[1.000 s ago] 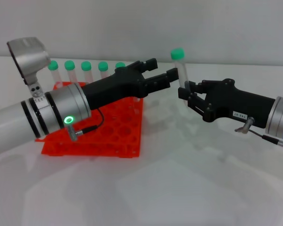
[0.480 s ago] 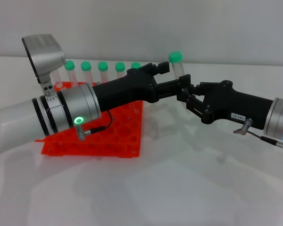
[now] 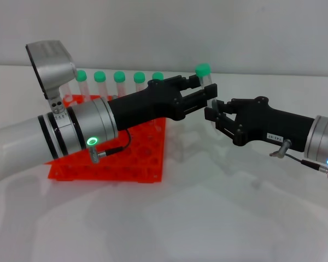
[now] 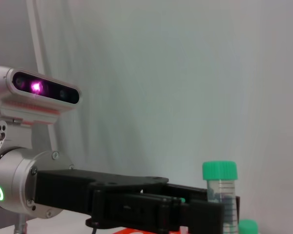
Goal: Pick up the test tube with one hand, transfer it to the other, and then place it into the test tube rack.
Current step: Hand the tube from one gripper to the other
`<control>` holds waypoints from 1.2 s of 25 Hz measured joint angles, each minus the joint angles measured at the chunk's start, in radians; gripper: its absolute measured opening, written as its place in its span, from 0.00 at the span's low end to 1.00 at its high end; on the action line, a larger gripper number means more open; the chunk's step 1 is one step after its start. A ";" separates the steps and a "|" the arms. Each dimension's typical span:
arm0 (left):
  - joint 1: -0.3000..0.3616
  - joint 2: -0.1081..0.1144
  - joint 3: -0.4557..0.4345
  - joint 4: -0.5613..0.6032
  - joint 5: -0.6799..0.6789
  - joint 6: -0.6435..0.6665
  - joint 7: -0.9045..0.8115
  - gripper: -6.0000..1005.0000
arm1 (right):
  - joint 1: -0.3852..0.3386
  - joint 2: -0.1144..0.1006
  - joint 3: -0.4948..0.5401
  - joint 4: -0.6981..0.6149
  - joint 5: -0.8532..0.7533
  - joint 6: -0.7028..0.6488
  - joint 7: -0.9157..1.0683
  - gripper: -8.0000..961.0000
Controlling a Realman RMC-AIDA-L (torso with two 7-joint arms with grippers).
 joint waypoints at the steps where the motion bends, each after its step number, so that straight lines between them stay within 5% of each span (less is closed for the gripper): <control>1: 0.000 0.000 0.000 0.000 0.000 0.000 0.000 0.64 | 0.001 0.000 0.000 0.000 0.000 0.000 0.000 0.21; 8: -0.001 0.000 0.000 0.000 -0.001 -0.003 0.007 0.36 | 0.013 0.002 -0.011 0.002 -0.006 -0.002 -0.004 0.21; 30: -0.003 0.000 -0.001 0.000 -0.001 0.005 0.026 0.22 | 0.049 -0.002 -0.012 0.052 -0.008 -0.014 -0.009 0.21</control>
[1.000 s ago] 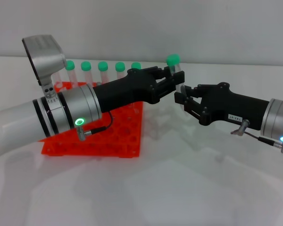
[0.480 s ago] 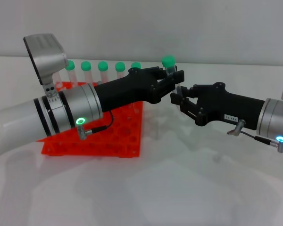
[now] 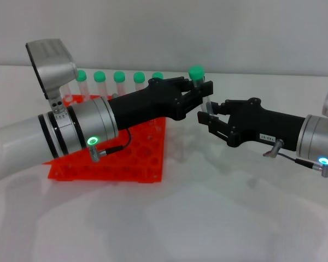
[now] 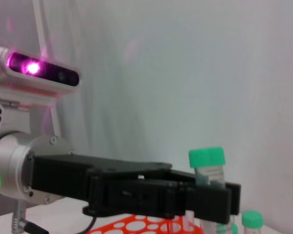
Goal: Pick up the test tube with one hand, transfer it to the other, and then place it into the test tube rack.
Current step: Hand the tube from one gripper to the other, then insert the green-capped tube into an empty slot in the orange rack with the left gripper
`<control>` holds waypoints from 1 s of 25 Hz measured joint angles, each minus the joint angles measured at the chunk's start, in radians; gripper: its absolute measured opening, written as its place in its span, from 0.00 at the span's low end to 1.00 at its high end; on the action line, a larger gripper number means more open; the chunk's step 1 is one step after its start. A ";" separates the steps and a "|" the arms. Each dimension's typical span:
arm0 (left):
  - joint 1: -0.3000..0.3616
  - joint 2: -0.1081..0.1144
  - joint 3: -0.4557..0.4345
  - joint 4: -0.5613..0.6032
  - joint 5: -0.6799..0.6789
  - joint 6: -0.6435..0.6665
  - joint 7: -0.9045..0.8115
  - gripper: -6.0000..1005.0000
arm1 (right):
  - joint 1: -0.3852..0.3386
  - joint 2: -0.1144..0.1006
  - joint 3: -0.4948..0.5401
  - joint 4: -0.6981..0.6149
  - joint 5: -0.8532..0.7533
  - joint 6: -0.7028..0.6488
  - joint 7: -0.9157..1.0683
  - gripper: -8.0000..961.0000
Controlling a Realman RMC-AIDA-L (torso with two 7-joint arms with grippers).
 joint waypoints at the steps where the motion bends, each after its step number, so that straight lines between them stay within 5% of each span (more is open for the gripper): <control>1: 0.000 0.000 0.000 0.000 0.000 0.000 0.000 0.22 | 0.005 0.000 0.001 0.011 0.001 0.000 0.001 0.21; 14: 0.013 0.000 0.001 0.006 -0.001 -0.003 0.115 0.22 | 0.006 -0.004 0.123 0.105 0.008 0.000 0.027 0.69; 25: 0.186 -0.009 0.001 0.169 -0.008 -0.038 0.192 0.22 | -0.008 -0.014 0.204 0.148 -0.003 0.004 0.064 0.90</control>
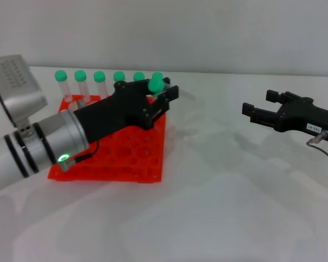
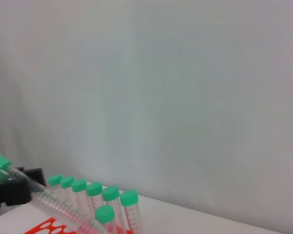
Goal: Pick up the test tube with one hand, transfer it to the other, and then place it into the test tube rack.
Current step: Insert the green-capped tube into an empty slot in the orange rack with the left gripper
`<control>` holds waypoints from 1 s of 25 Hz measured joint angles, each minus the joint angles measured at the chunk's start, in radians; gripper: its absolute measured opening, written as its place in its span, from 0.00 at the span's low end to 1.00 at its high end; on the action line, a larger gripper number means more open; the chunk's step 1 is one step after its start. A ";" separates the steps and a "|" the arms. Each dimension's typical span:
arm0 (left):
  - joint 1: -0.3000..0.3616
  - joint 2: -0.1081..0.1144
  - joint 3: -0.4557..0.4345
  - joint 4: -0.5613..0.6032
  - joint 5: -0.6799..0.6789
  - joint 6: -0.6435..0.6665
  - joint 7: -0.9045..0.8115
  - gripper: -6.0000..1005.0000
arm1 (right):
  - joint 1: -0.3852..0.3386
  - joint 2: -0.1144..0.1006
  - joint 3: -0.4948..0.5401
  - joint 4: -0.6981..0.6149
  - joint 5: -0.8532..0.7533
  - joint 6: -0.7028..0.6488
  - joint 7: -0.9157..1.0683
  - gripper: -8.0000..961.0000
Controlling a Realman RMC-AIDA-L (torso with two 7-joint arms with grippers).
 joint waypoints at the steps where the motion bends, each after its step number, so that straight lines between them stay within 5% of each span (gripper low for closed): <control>1: 0.012 0.000 0.001 0.006 -0.006 0.000 0.009 0.22 | 0.000 -0.001 0.000 0.000 0.000 -0.001 0.002 0.90; 25: 0.246 0.000 0.315 0.107 -0.432 -0.144 0.209 0.22 | -0.008 -0.006 0.001 0.023 -0.013 -0.005 0.035 0.90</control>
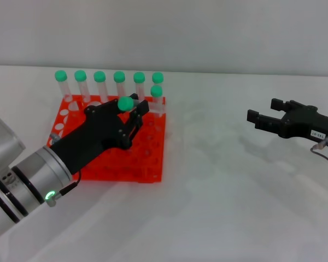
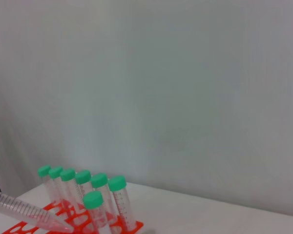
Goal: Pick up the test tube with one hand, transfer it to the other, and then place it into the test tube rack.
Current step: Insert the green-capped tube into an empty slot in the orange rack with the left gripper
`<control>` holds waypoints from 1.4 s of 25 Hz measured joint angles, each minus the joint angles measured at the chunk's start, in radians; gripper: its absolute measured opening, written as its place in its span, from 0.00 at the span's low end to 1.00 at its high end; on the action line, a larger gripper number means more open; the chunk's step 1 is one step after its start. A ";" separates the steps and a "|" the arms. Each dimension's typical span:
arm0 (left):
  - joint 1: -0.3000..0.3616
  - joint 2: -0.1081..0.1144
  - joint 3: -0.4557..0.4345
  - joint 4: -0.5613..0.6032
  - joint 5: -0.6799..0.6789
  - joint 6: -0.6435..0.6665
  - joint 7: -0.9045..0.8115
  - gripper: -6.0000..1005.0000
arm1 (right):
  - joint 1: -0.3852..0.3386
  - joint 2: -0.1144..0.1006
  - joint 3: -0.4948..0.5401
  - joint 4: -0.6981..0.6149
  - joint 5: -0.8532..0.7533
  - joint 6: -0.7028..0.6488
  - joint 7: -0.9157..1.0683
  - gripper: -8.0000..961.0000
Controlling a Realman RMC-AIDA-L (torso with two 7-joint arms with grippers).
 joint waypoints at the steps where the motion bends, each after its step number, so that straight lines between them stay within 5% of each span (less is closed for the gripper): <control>1: 0.003 0.000 0.004 0.000 -0.007 -0.005 0.004 0.22 | -0.001 0.000 0.000 0.000 0.000 0.000 0.000 0.90; 19: 0.046 0.001 0.011 -0.028 -0.181 -0.074 0.088 0.22 | 0.003 0.002 0.010 0.029 -0.001 -0.012 -0.005 0.90; 35: -0.031 0.008 0.011 -0.097 -0.236 -0.139 0.060 0.22 | 0.006 0.002 0.011 0.029 -0.001 -0.021 -0.005 0.90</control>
